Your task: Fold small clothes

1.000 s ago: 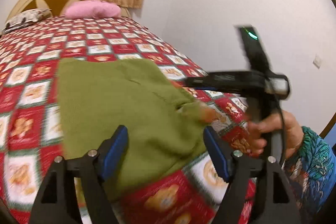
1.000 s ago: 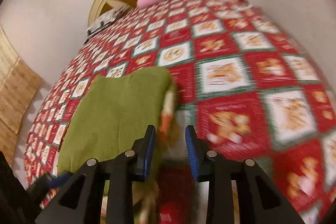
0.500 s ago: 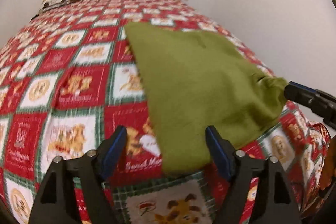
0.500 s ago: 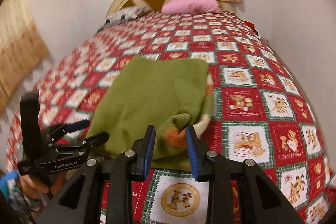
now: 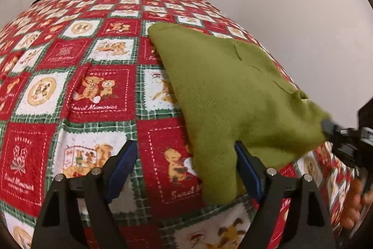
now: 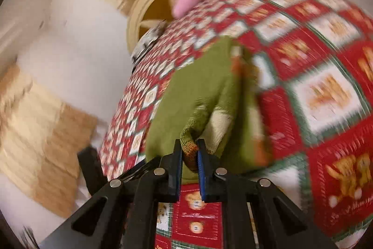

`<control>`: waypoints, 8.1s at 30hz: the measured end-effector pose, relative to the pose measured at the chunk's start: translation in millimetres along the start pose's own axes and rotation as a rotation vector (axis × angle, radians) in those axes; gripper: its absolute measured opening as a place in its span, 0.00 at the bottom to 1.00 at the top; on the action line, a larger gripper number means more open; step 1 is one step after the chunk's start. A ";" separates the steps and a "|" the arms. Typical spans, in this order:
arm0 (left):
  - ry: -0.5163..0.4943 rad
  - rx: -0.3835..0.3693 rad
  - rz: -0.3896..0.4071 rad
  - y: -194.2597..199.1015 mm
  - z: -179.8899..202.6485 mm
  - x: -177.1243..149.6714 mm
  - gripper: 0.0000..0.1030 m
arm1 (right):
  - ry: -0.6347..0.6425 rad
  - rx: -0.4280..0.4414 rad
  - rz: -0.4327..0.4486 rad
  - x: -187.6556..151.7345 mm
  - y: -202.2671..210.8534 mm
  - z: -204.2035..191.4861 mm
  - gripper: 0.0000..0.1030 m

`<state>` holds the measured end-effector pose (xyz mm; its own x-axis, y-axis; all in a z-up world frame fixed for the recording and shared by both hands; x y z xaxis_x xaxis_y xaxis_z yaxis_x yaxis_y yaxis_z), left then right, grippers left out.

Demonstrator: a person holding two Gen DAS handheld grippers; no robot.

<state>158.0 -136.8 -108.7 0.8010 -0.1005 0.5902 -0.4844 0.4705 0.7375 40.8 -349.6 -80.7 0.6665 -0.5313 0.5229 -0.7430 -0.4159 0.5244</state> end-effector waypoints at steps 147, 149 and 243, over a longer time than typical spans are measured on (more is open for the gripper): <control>-0.308 -0.217 -0.071 -14.4 276.0 -79.1 0.48 | 0.363 -0.741 0.231 -17.1 178.5 97.2 0.25; -0.261 -0.222 -0.098 -20.1 271.4 -78.8 0.57 | 0.331 -0.745 0.184 -15.8 170.1 108.4 0.25; -0.465 0.004 0.462 235.9 224.5 -131.6 1.00 | 0.452 -0.976 0.755 -167.5 383.5 -130.5 0.86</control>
<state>-140.6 -209.3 61.3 0.2755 -0.2578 0.9261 -0.7442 0.5527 0.3752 -347.8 -323.9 120.5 0.2118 -0.0248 0.9770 -0.7166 0.6758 0.1725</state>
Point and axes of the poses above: each gripper's, at about its wrist camera, not at the fingertips, and y roughly against the way its jaws point, z to its right, x to its top, the point moved 9 cm from there along -y, roughly the way its jaws point, and after that the axes turned 6 degrees about y, right-handed, at the moved point
